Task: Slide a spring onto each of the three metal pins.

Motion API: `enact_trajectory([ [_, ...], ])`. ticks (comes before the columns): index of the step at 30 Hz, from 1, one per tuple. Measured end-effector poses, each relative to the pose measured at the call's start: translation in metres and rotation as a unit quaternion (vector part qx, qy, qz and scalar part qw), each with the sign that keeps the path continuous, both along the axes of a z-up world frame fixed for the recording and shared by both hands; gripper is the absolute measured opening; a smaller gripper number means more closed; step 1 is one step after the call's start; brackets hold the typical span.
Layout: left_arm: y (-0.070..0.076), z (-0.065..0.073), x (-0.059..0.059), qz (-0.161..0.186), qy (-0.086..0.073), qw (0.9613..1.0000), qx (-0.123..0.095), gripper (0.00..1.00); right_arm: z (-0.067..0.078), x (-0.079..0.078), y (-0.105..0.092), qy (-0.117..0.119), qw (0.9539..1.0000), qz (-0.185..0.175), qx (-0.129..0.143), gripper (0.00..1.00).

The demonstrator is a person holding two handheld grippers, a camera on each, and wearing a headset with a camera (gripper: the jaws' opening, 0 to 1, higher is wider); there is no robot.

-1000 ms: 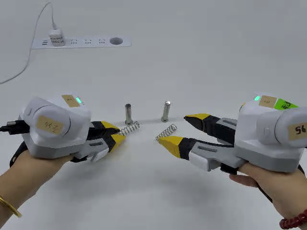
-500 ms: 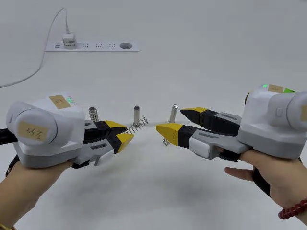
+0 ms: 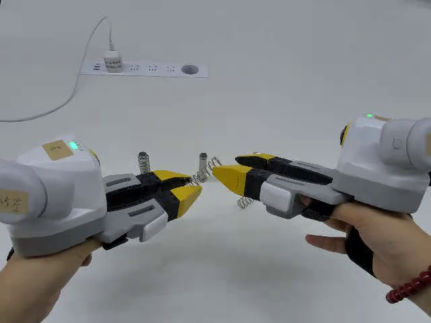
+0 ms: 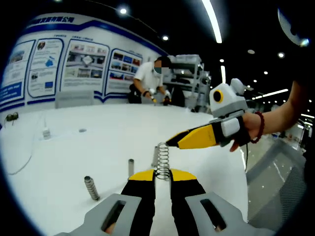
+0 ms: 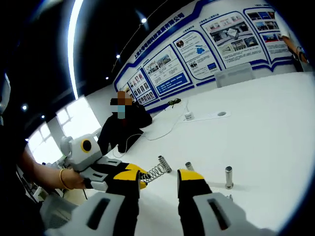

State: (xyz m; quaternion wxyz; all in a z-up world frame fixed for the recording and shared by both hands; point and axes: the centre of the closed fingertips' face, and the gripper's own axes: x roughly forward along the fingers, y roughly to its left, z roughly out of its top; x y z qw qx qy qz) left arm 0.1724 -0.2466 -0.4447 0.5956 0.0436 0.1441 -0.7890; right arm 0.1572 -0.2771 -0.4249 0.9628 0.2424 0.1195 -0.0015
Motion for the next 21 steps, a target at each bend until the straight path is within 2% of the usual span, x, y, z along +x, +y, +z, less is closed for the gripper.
enact_trajectory([
  [4, 0.002, 0.011, -0.003, 0.0, 0.027, 0.9994, -0.021, 0.1, 0.007, 0.005, 0.006, -0.016, 0.9994, 0.004, 0.032, 0.28],
  [6, 0.002, 0.012, -0.003, 0.0, 0.031, 0.9992, -0.025, 0.1, 0.01, 0.006, 0.008, -0.024, 0.9987, 0.006, 0.045, 0.26],
  [7, 0.002, 0.014, -0.006, -0.004, 0.042, 0.9987, -0.028, 0.1, 0.012, 0.007, 0.009, -0.028, 0.9983, 0.007, 0.051, 0.25],
  [9, 0.003, 0.016, -0.007, -0.008, 0.049, 0.9982, -0.034, 0.1, 0.014, 0.008, 0.01, -0.032, 0.9976, 0.006, 0.06, 0.23],
  [18, 0.005, 0.021, -0.011, -0.019, 0.056, 0.9973, -0.044, 0.1, 0.019, 0.011, 0.013, -0.045, 0.9949, 0.011, 0.09, 0.14],
  [21, 0.006, 0.02, -0.011, -0.019, 0.052, 0.9976, -0.041, 0.1, 0.02, 0.011, 0.015, -0.048, 0.9948, 0.017, 0.089, 0.13],
])
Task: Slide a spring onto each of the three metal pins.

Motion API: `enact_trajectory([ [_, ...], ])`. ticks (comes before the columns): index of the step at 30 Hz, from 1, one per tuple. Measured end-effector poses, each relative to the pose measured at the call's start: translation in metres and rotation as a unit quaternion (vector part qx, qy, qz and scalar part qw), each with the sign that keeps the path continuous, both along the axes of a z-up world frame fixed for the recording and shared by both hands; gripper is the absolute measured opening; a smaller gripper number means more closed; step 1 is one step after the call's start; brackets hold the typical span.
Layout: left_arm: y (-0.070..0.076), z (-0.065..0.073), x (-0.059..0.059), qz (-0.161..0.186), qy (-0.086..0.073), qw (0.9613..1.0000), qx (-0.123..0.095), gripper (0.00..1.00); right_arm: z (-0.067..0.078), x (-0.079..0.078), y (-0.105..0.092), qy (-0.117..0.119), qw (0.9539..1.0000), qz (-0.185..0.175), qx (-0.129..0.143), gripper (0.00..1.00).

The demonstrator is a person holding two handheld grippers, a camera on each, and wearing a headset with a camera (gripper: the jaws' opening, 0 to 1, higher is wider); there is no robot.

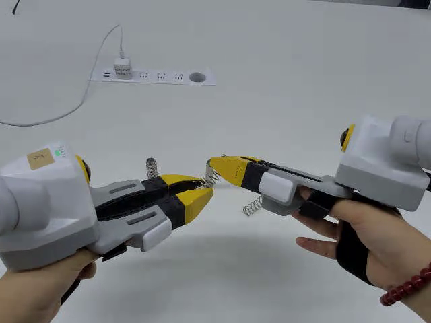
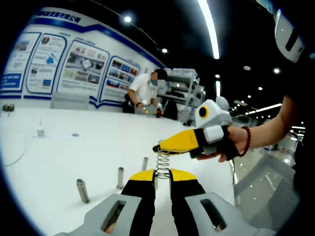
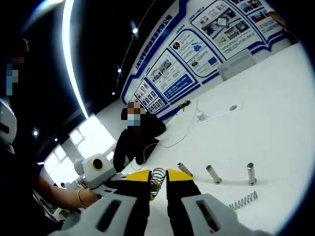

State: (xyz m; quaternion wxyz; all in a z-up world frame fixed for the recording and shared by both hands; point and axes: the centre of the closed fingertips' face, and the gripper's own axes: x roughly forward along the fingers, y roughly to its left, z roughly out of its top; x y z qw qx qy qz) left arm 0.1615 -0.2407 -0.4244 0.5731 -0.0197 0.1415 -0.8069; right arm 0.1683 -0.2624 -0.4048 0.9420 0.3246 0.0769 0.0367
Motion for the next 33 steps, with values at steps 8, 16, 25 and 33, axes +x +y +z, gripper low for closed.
enact_trajectory([
  [8, 0.001, 0.0, 0.0, 0.003, -0.008, 1.0, 0.003, 0.1, 0.003, 0.002, 0.004, -0.007, 0.9999, 0.011, -0.007, 0.11],
  [16, -0.001, -0.002, 0.002, 0.01, -0.02, 0.9997, 0.01, 0.11, 0.004, 0.004, 0.004, -0.006, 0.9991, 0.012, -0.041, 0.11],
  [25, 0.003, -0.018, 0.005, 0.017, -0.088, 0.9952, 0.041, 0.22, 0.001, 0.006, -0.006, 0.007, 0.9959, 0.007, -0.09, 0.11],
  [33, 0.012, -0.036, 0.009, 0.025, -0.11, 0.9906, 0.077, 0.3, 0.0, 0.011, -0.02, 0.021, 0.9837, 0.006, -0.178, 0.11],
])
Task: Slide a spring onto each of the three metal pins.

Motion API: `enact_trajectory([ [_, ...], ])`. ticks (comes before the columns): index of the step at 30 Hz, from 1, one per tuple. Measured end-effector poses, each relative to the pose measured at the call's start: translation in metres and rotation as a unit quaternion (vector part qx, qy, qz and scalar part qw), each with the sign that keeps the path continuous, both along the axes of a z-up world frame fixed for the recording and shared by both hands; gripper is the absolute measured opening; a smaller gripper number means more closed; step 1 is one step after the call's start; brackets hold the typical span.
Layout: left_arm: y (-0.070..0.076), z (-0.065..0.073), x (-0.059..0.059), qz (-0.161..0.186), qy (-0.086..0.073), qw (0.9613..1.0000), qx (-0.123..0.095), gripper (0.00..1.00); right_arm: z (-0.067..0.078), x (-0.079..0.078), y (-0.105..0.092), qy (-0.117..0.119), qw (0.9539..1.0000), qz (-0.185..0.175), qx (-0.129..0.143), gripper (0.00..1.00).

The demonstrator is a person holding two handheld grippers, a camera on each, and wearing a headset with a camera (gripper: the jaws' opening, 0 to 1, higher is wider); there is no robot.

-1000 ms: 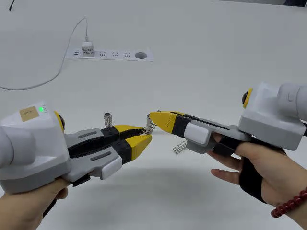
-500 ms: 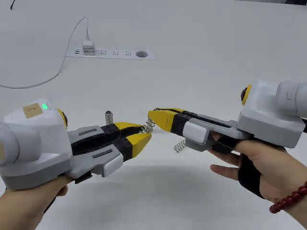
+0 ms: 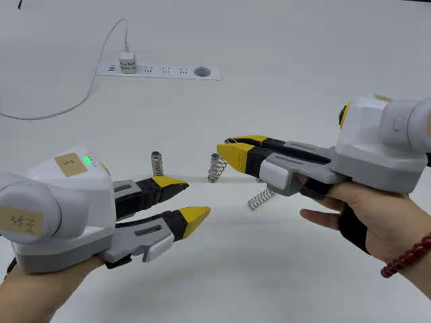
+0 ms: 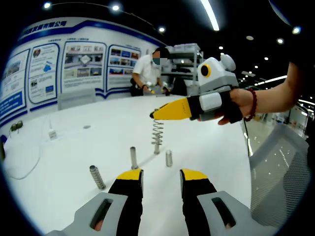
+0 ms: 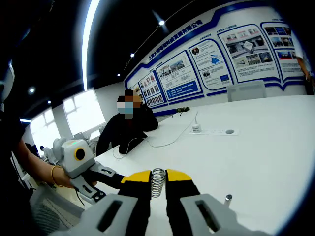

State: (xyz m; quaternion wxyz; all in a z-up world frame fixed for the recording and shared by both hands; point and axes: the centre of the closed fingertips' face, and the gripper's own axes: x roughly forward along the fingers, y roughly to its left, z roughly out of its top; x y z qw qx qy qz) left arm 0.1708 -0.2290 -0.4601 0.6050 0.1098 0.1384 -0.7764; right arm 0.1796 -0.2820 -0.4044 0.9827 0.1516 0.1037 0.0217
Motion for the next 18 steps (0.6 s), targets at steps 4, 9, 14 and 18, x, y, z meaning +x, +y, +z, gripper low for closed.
enact_trajectory([
  [4, 0.0, -0.001, 0.002, 0.005, 0.0, 1.0, 0.001, 0.37, -0.001, 0.002, -0.01, 0.004, 0.9996, -0.014, -0.026, 0.11],
  [9, 0.002, -0.003, 0.007, 0.012, -0.005, 0.9999, 0.005, 0.43, -0.005, 0.006, -0.017, 0.005, 0.9987, -0.022, -0.045, 0.11],
  [14, 0.004, -0.007, 0.009, 0.018, -0.007, 0.9998, 0.011, 0.49, -0.011, 0.011, -0.018, 0.016, 0.9943, -0.006, -0.106, 0.11],
  [18, 0.005, -0.009, 0.011, 0.024, -0.01, 0.9996, 0.014, 0.52, -0.015, 0.017, -0.021, 0.019, 0.9917, -0.007, -0.127, 0.11],
])
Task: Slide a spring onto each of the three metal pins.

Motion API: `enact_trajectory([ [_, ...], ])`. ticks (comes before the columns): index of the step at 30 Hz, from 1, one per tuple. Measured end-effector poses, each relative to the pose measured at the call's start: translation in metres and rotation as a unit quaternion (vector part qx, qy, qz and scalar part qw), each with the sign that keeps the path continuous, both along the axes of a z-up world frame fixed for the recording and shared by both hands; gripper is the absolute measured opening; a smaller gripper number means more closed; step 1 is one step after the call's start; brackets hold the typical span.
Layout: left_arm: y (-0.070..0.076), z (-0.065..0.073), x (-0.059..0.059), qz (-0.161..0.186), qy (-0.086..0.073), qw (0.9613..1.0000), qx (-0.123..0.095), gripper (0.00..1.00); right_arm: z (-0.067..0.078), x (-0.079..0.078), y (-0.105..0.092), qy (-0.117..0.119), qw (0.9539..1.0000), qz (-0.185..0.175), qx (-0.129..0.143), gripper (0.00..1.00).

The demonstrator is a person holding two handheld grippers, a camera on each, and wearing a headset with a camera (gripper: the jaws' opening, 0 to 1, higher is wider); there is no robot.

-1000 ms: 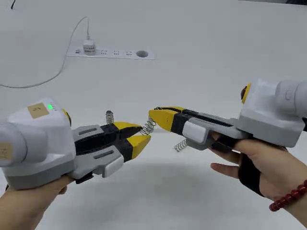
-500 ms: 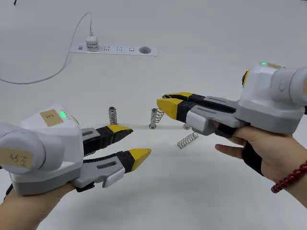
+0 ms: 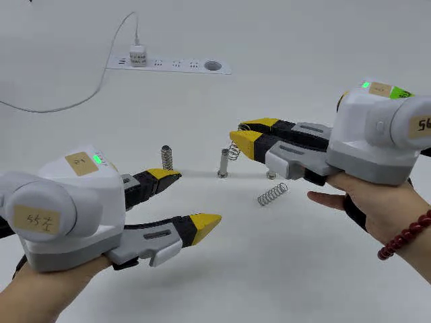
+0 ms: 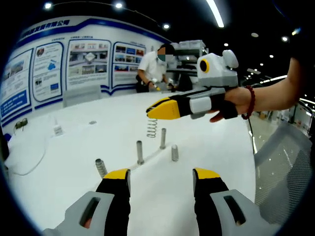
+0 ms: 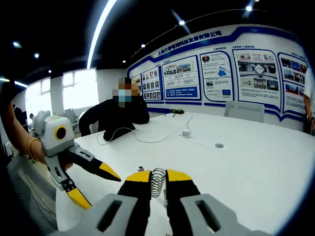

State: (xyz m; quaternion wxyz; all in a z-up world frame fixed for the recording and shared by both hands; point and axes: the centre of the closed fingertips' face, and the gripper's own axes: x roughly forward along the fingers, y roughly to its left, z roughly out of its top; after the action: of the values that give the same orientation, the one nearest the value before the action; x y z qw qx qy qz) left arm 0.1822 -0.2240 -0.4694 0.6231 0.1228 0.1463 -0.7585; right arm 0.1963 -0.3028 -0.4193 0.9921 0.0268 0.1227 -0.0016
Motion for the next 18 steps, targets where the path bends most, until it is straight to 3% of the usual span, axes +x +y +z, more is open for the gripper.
enact_trajectory([
  [6, 0.003, -0.003, 0.002, 0.009, 0.003, 1.0, 0.003, 0.56, -0.001, 0.009, -0.008, -0.006, 0.9999, -0.008, -0.011, 0.12],
  [18, 0.005, -0.005, 0.002, 0.018, 0.007, 0.9998, 0.003, 0.61, -0.019, 0.022, -0.015, 0.012, 0.9995, -0.013, -0.027, 0.12],
])
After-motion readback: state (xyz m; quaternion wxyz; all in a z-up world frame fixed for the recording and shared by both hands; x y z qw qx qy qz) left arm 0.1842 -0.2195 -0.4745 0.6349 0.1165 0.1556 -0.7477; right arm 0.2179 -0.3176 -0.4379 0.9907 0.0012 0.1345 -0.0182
